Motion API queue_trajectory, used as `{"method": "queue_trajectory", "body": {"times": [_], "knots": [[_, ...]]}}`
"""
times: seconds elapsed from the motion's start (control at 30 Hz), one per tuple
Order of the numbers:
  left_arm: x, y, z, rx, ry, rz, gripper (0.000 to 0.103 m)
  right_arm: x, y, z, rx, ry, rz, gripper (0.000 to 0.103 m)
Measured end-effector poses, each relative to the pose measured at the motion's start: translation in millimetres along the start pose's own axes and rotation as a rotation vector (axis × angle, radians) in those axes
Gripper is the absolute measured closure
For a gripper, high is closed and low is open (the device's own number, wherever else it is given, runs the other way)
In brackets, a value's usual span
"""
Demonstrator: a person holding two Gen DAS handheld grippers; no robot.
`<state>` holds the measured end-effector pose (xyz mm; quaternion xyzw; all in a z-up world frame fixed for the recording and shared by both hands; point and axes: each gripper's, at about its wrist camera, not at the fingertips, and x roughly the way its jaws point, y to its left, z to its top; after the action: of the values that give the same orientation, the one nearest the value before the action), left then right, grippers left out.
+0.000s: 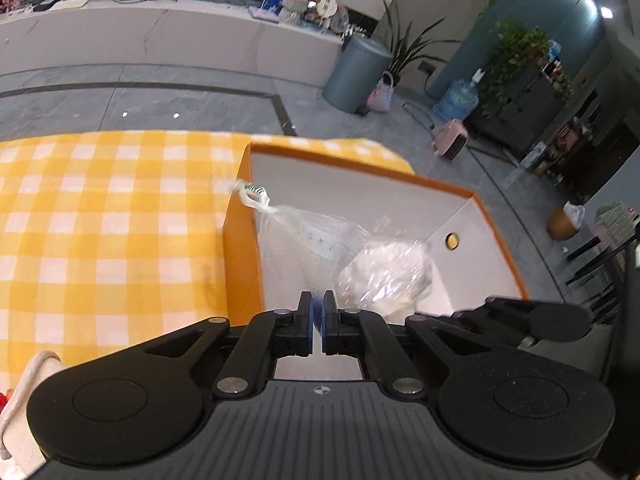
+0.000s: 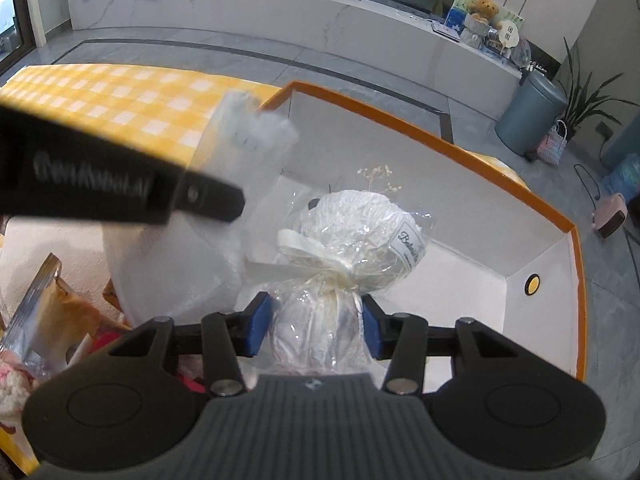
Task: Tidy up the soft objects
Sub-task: 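Carry both held items over the orange box and open both tools, then move both tools back toward the pile on the mat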
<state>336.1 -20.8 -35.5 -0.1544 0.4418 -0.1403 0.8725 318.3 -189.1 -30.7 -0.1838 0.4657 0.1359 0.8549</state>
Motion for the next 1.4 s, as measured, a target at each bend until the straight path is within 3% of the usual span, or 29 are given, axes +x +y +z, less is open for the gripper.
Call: {"method": "queue_trajectory", "body": {"times": [0.1, 0.3, 0.37, 0.47, 0.73, 0.9, 1.17, 1.27, 1.4], "knots": [[-0.3, 2.8, -2.7, -0.01, 0.012, 0.01, 0.097, 1.4, -2.3, 2.5, 0.008, 0.003, 0.009, 0.054], [-7.8, 2.3, -3.9, -0.026, 0.003, 0.009, 0.062, -2.6, -0.9, 1.1, 0.016, -0.001, 0.018, 0.05], [-9.9, 1.7, -2.6, -0.04, -0.006, -0.016, 0.042, -4.5, -1.3, 1.4, 0.019, -0.007, 0.004, 0.038], [-18.1, -5.0, -2.5, -0.034, -0.035, -0.021, 0.027, -10.9, -3.0, 1.1, 0.02, -0.024, -0.001, 0.035], [-47.6, -17.8, -1.0, -0.011, -0.049, -0.026, 0.025, -41.8, -7.1, -4.5, 0.039, -0.064, -0.019, 0.033], [-72.8, -27.8, -7.9, -0.012, -0.083, -0.039, 0.025, -73.4, -4.5, -14.3, 0.089, -0.123, -0.031, 0.026], [-134.5, -43.0, -51.1, 0.095, -0.26, -0.036, 0.026, -132.5, 25.6, -61.7, 0.154, -0.263, 0.002, 0.023], [-151.6, -46.4, -68.8, 0.128, -0.296, -0.028, 0.026, -150.3, 42.5, -84.6, 0.177, -0.316, -0.014, 0.012], [-168.2, -42.6, -95.4, 0.128, -0.319, -0.039, 0.025, -167.5, 61.4, -112.6, 0.221, -0.382, -0.003, 0.012]]}}
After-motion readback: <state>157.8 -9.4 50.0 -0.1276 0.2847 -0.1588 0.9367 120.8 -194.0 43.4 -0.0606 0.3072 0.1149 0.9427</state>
